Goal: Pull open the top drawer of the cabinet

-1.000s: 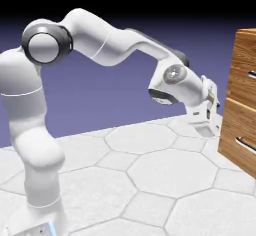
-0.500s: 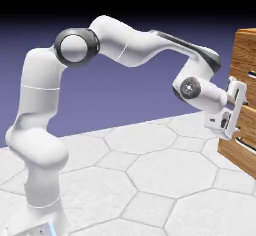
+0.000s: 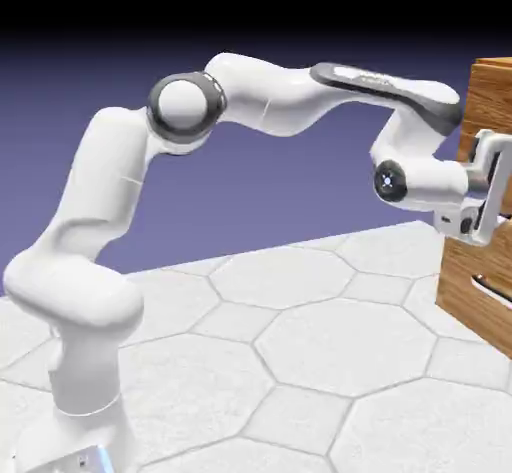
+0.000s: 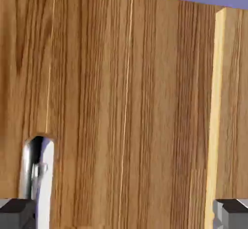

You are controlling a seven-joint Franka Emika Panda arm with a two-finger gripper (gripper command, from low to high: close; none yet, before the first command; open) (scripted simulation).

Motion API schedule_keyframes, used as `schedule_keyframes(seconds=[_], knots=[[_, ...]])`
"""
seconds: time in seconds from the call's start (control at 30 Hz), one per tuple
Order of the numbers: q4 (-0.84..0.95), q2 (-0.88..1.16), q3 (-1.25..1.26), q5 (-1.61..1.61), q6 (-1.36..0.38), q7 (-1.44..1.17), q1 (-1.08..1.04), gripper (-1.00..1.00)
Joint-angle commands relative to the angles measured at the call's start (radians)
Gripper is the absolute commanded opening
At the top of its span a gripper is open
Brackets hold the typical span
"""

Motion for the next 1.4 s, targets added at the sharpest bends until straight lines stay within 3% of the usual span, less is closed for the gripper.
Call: schedule_keyframes(seconds=[0.0, 0.13, 0.47, 0.5, 0.97, 1.37], knots=[[0.022, 0.02, -0.016, 0.044, -0.005, -0.009, 0.011, 0.0], [0.107, 0.098, -0.079, 0.214, -0.023, -0.045, 0.054, 0.0], [0.422, 0.281, -0.003, 0.129, 0.071, 0.144, -0.116, 0.0], [0.422, 0.281, -0.003, 0.129, 0.071, 0.144, -0.116, -1.0], [-0.049, 0.008, -0.154, 0.24, -0.066, -0.123, 0.169, -1.0], [-0.408, -0.328, -0.447, 0.312, -0.105, -0.463, 0.577, -1.0]])
